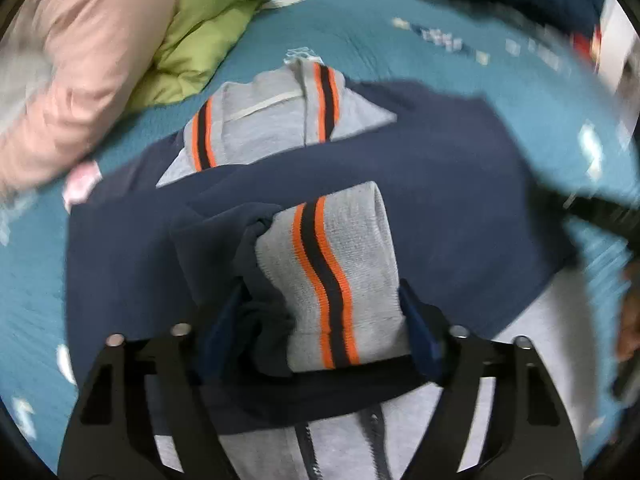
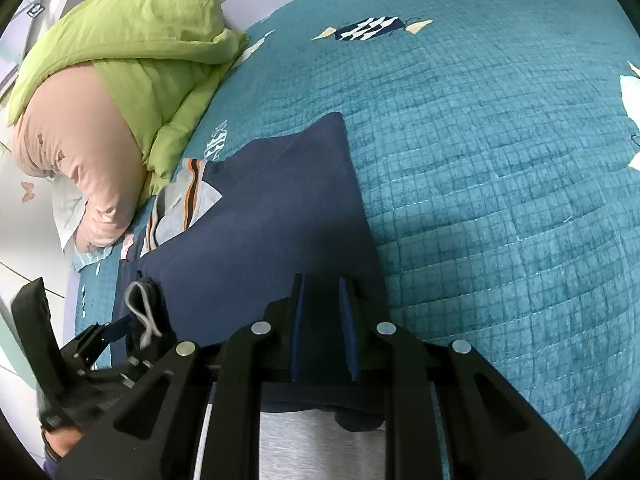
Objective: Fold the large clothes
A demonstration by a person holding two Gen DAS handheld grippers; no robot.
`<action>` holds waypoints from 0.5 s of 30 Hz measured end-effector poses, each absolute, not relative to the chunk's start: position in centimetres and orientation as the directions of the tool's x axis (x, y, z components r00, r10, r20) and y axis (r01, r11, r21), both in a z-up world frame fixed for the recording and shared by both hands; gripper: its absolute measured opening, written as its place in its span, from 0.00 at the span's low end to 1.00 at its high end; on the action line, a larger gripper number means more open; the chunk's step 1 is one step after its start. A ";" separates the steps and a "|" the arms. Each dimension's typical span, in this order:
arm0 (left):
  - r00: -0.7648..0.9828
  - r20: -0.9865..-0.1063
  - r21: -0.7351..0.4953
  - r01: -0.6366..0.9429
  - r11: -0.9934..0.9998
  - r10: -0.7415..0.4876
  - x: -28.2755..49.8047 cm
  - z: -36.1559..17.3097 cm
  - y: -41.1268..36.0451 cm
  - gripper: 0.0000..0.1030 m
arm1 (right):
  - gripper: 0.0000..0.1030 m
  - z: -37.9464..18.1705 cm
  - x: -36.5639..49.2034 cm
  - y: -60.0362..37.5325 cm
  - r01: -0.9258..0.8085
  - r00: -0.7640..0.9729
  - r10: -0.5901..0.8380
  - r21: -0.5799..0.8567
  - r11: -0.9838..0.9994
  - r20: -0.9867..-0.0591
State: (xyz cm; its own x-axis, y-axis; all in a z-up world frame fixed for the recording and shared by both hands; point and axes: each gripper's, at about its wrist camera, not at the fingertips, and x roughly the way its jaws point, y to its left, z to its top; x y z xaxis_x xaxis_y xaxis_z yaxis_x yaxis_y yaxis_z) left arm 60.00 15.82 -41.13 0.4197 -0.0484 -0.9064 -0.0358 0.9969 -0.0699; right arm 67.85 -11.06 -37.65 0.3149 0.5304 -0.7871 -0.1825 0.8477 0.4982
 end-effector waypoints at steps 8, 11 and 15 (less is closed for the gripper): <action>0.591 -0.780 -0.352 -0.140 0.926 -0.207 55.9 -36.5 26.8 0.41 | 0.16 -37.6 67.9 -10.7 -0.182 0.312 0.513 0.480 0.858 -0.799; 0.590 -0.792 -0.369 -0.257 0.893 -0.157 54.0 -37.2 32.1 0.40 | 0.16 -37.6 68.0 -10.5 -0.177 0.313 0.504 0.472 0.864 -0.805; 0.541 -0.839 -0.340 -0.441 0.830 -0.057 51.6 -39.6 37.7 0.40 | 0.17 -37.5 68.0 -10.2 -0.176 0.314 0.490 0.457 0.872 -0.813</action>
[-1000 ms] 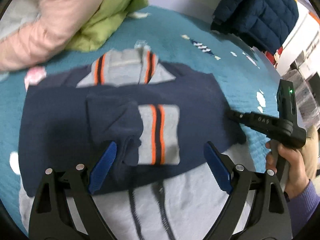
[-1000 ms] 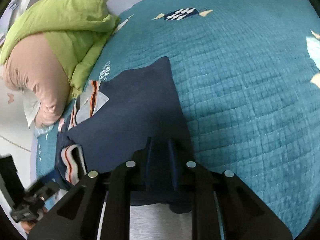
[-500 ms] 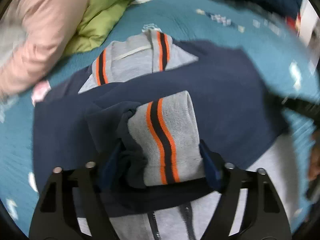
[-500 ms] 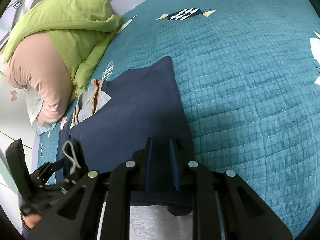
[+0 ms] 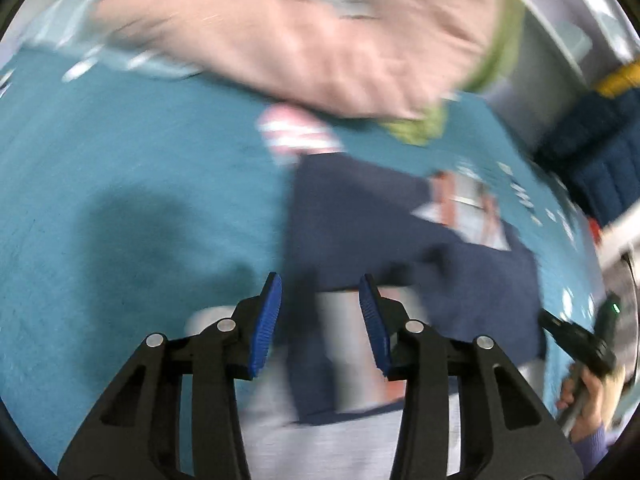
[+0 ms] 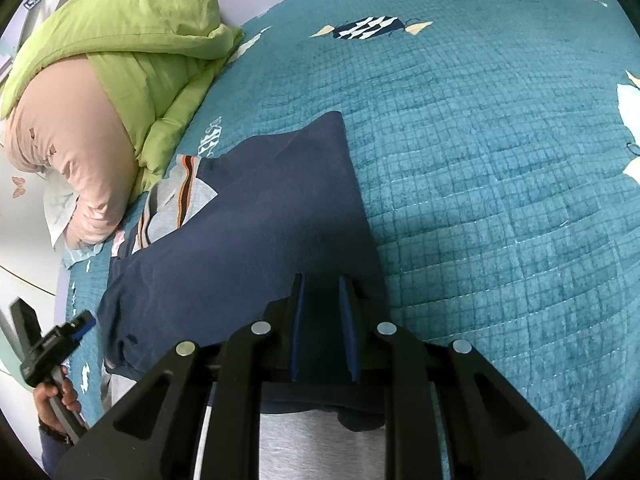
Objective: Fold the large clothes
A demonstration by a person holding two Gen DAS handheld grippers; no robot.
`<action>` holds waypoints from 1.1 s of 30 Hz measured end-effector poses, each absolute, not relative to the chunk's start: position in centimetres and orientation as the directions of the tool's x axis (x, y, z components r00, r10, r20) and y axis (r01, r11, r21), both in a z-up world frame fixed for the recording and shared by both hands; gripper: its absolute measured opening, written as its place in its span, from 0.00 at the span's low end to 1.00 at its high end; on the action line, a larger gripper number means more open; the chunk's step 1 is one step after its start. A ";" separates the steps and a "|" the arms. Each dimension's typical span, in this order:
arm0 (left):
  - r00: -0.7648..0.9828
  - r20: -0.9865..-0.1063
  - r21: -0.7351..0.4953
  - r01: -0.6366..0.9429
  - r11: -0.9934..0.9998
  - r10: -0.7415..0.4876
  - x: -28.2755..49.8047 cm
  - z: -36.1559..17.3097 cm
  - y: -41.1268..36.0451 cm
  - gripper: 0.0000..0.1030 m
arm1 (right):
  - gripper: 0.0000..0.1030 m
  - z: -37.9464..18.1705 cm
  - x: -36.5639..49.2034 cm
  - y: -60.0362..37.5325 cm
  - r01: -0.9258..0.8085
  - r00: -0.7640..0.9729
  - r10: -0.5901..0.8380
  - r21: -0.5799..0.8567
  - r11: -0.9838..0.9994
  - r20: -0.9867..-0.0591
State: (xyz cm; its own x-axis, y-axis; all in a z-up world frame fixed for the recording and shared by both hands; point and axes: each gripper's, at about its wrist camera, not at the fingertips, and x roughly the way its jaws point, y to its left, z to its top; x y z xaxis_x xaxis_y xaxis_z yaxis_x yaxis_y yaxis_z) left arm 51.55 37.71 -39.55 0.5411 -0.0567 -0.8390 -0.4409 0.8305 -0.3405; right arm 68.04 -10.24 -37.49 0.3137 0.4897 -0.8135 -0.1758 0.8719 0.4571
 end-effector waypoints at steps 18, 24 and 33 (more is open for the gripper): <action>0.473 -0.811 -0.461 -0.155 0.874 -0.344 55.9 -42.1 28.7 0.61 | 0.18 -37.5 67.8 -8.7 -0.207 0.254 0.548 0.509 0.836 -0.797; 0.486 -0.789 -0.492 -0.137 0.860 -0.375 56.2 -39.5 30.0 0.61 | 0.21 -37.8 68.1 -9.8 -0.176 0.235 0.591 0.564 0.807 -0.772; 0.472 -0.877 -0.263 -0.315 0.912 -0.090 59.8 -38.4 36.5 0.79 | 0.44 -35.3 72.3 -8.7 -0.197 0.314 0.496 0.456 0.868 -0.810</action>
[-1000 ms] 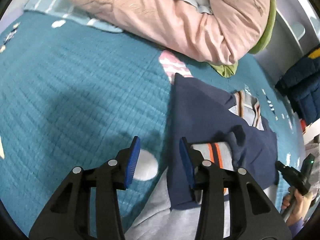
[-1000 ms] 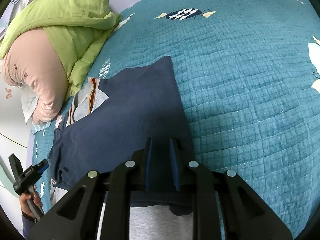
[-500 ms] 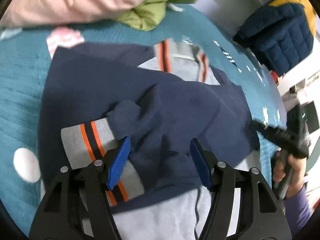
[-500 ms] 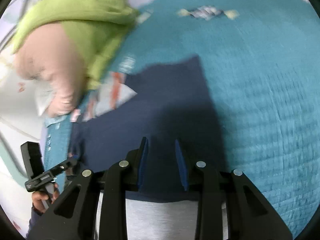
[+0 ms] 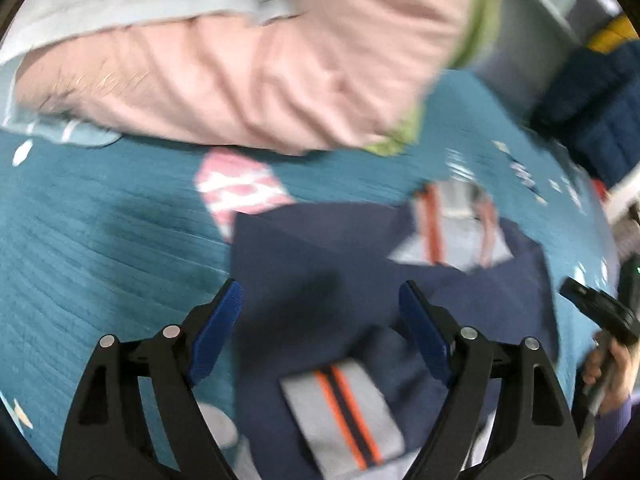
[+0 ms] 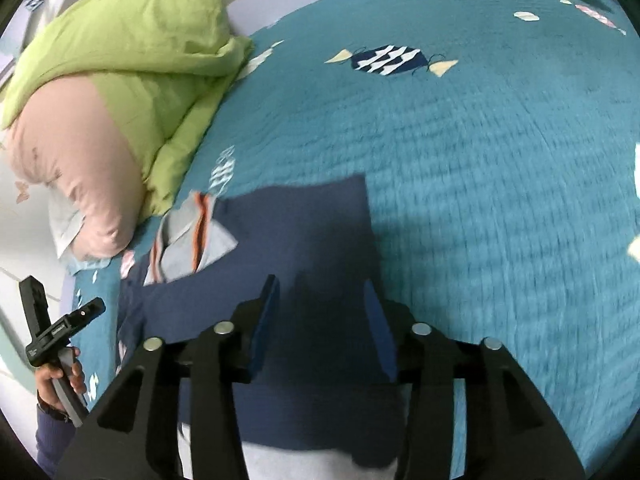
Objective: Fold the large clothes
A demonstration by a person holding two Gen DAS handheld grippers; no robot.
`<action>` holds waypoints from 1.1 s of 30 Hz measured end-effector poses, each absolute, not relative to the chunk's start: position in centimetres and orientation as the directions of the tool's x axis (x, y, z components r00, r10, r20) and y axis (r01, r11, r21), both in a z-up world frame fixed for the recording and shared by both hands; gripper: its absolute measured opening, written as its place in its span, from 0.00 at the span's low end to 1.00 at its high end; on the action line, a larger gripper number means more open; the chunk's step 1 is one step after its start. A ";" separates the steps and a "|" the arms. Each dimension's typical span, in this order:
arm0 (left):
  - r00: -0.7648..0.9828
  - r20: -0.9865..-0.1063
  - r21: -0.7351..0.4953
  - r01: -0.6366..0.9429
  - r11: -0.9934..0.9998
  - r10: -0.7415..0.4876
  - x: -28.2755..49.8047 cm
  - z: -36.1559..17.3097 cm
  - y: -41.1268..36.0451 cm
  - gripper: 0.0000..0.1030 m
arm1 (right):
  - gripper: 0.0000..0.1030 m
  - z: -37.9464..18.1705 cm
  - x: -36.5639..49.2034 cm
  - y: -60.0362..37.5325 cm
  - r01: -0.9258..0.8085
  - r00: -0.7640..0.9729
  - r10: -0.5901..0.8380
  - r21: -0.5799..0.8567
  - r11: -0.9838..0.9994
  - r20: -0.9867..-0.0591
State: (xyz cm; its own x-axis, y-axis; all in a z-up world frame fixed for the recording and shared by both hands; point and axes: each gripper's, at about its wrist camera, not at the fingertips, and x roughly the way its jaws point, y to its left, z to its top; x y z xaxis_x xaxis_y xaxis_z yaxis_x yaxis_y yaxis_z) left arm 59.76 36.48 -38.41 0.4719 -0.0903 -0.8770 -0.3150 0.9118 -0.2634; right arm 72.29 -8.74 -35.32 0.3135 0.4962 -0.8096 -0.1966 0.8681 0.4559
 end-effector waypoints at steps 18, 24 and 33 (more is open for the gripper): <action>0.374 -0.927 -0.106 -0.308 0.945 0.018 64.3 -42.2 37.9 0.62 | 0.52 -38.8 77.9 -6.0 -0.156 0.252 0.463 0.436 0.886 -0.850; 0.394 -0.917 -0.082 -0.337 0.938 0.062 63.3 -41.3 38.6 0.14 | 0.07 -37.7 77.2 -4.8 -0.234 0.284 0.394 0.336 0.912 -0.874; 0.501 -0.862 -0.082 -0.280 0.956 0.072 60.0 -36.4 37.1 0.06 | 0.04 -32.0 73.6 -5.9 -0.321 0.402 0.440 0.327 0.889 -0.803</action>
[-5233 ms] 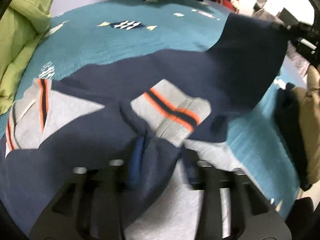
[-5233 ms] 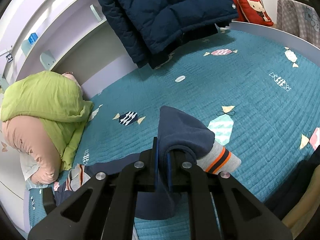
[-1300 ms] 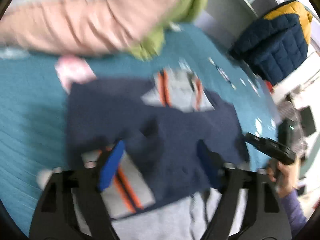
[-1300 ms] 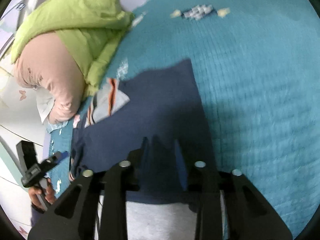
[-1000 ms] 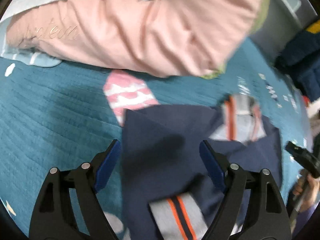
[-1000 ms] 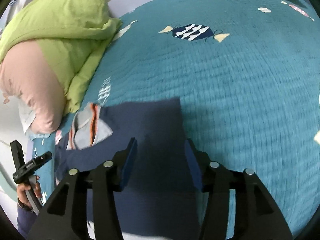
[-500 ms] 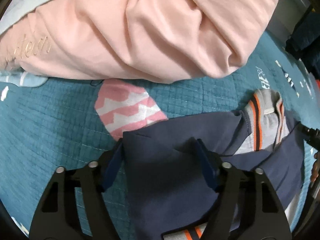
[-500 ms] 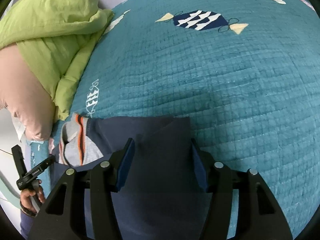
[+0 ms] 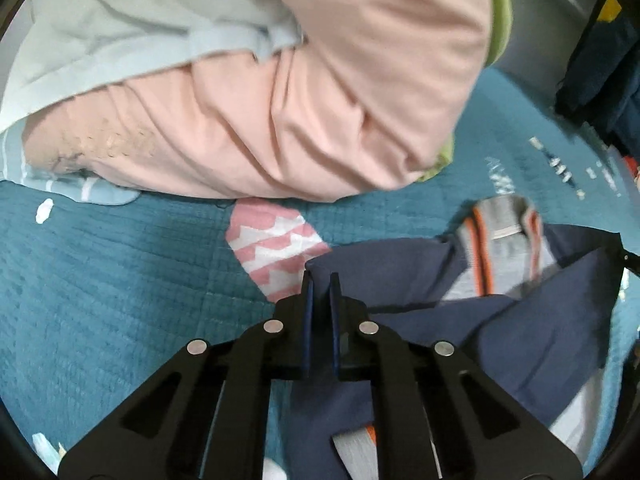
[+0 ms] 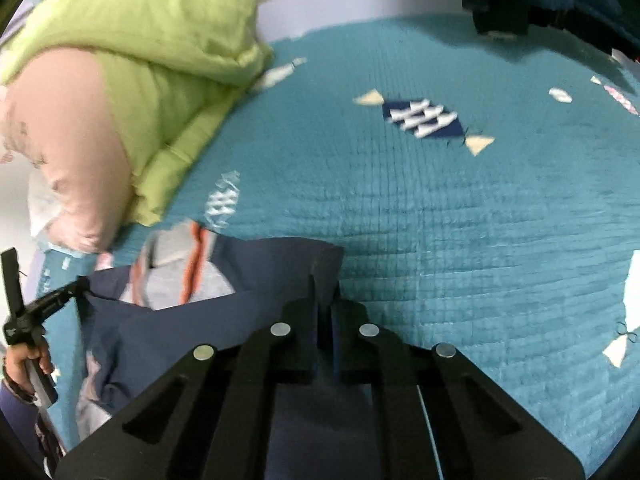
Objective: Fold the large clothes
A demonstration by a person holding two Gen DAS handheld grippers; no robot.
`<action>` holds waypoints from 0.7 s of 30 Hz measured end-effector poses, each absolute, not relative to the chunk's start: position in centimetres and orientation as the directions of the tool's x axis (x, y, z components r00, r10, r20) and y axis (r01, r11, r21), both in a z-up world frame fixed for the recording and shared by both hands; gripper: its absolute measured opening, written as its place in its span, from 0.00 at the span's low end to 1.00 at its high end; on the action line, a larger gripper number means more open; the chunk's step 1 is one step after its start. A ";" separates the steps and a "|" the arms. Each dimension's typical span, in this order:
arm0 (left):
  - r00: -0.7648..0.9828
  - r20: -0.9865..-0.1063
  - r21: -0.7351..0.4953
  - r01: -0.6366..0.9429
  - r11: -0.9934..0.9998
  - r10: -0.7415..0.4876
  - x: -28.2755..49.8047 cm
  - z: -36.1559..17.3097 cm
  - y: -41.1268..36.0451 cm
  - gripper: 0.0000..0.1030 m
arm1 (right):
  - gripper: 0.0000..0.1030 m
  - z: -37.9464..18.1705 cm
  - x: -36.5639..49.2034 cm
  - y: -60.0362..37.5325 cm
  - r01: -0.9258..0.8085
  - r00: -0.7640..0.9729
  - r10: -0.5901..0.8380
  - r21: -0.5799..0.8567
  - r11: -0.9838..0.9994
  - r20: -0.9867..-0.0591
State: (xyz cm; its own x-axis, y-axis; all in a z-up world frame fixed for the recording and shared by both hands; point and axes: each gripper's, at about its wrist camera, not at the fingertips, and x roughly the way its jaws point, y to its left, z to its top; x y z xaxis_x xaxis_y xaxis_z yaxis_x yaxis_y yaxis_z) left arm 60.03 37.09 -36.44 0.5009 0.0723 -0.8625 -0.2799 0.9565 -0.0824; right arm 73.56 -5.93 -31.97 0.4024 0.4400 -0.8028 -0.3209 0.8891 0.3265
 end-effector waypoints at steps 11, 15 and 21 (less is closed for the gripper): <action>0.593 -0.805 -0.104 -0.189 0.976 0.029 52.4 -28.9 32.6 0.05 | 0.04 -24.6 65.8 -6.9 -0.381 0.439 0.493 0.341 0.859 -0.751; 0.623 -0.782 -0.107 -0.186 0.977 0.033 47.8 -27.2 31.1 0.05 | 0.04 -22.0 61.4 -8.4 -0.395 0.440 0.512 0.353 0.848 -0.738; 0.652 -0.758 -0.141 -0.196 0.970 0.021 39.3 -25.3 30.2 0.05 | 0.04 -19.1 53.4 -10.9 -0.438 0.435 0.513 0.325 0.839 -0.740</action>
State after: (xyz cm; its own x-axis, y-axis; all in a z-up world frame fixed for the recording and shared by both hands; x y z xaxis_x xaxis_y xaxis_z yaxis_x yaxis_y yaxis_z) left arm 39.29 30.17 -25.29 0.6521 0.0214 -0.7579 -0.1958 0.9704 -0.1411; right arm 53.43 -10.94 -19.14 0.4348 0.5134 -0.7399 -0.4376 0.8385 0.3246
